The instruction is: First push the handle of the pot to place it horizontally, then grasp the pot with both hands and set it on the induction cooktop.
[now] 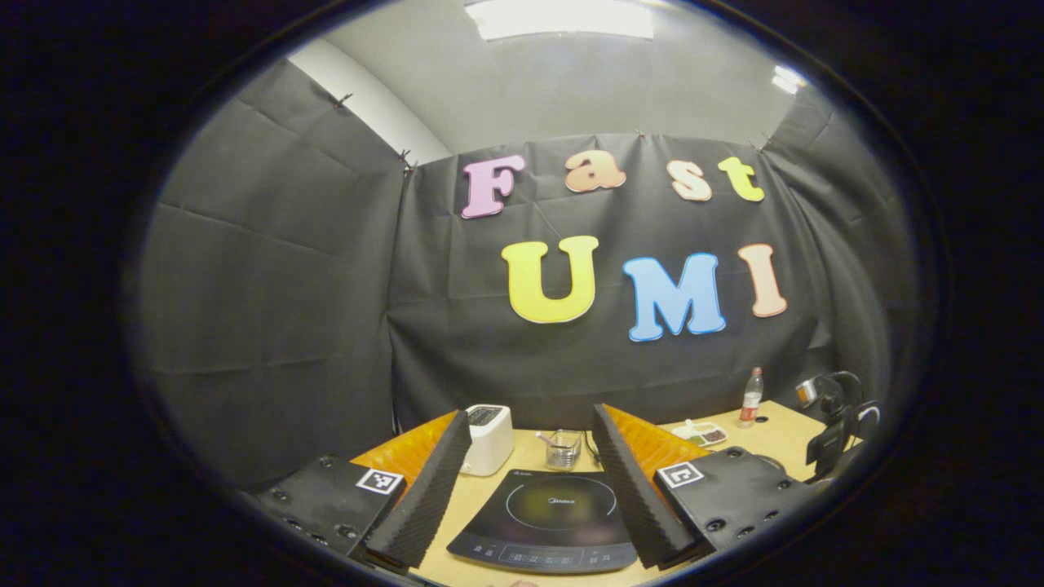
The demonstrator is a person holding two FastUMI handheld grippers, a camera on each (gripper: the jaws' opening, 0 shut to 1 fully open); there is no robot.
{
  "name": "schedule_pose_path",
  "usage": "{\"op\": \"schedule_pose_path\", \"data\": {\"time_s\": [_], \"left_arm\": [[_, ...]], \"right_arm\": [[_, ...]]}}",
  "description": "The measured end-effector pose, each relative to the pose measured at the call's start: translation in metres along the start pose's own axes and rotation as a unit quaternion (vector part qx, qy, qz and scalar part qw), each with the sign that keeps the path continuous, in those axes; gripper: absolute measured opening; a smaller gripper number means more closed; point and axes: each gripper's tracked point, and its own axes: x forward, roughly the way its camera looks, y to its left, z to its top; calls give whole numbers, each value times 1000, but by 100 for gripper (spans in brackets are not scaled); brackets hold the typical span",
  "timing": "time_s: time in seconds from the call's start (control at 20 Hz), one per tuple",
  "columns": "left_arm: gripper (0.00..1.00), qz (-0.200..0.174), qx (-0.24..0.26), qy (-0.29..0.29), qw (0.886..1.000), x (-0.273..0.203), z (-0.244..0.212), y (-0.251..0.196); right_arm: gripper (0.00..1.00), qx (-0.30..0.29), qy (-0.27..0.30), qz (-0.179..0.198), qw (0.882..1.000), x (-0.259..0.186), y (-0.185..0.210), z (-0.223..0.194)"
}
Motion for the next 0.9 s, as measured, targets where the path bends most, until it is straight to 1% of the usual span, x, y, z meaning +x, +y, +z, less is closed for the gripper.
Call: {"op": "schedule_pose_path", "data": {"time_s": [0.3,0.45,0.55,0.65,0.7,0.75,0.8,0.9], "left_arm": [[98,2,-3,14,1000,3,-8,-11],[100,0,-2,17,1000,7,-7,-19],[100,-1,2,15,1000,8,-7,-23],[100,-5,4,20,1000,12,-10,-29],[98,-7,3,25,1000,14,-13,-33],[98,-11,1,29,1000,16,-14,-38],[100,-15,-2,30,999,19,-12,-43],[100,-21,-1,26,999,21,-8,-52]], "right_arm": [[0,29,70,-7,997,32,-22,-27],[1,38,85,-13,996,38,-33,-30],[1,42,93,-17,995,40,-39,-33],[1,54,98,-11,994,39,-40,-35],[0,60,101,-13,993,39,-43,-35],[0,61,104,-17,993,37,-46,-36],[1,59,105,-21,993,35,-49,-38],[1,52,107,-26,993,30,-56,-41]]}}
